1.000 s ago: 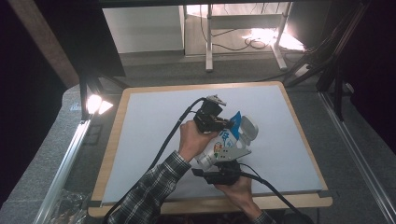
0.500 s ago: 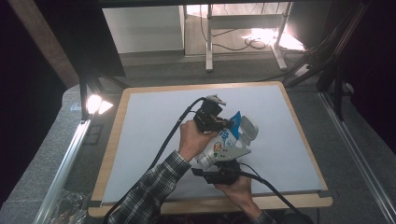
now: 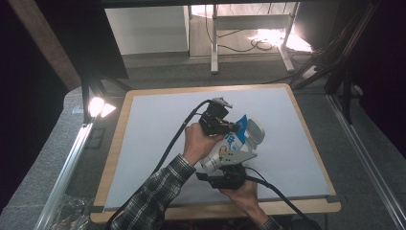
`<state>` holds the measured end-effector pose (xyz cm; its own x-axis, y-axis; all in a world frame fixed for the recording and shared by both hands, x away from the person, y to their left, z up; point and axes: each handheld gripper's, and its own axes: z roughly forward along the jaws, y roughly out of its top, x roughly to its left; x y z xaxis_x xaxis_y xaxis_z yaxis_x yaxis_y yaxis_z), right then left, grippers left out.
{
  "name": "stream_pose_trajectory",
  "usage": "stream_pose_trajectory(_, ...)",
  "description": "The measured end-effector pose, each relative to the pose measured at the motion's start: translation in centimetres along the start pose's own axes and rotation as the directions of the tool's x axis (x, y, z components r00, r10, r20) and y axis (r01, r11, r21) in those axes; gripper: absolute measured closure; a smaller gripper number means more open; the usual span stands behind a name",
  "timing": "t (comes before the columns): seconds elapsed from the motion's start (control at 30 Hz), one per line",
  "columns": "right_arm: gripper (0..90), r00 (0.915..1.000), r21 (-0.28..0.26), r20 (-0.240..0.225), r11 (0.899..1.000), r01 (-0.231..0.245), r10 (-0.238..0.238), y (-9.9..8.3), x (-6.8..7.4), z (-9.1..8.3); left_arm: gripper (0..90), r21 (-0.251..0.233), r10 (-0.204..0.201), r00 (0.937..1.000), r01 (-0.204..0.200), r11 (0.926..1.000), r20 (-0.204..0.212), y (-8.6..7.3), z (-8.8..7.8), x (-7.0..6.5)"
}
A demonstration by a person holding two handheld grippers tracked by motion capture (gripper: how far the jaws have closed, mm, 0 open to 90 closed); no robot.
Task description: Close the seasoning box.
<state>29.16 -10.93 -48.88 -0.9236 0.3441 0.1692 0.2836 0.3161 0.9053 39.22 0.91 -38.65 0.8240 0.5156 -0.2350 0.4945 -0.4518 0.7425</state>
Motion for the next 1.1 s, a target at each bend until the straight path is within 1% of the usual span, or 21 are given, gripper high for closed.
stream_pose_trajectory(0.23,54.9,1.0,0.0,-0.001,1.0,-0.002,0.002,0.04,0.0,0.0,89.5,0.011,-0.003,1.0,0.003,0.9999,0.0,0.09,0.07,0.05)
stream_pose_trajectory(1.1,54.8,0.9999,-0.009,-0.006,1.0,-0.015,0.015,0.16,-0.07,-0.01,89.4,0.029,-0.001,1.0,0.001,0.9996,0.002,0.34,0.28,0.15)
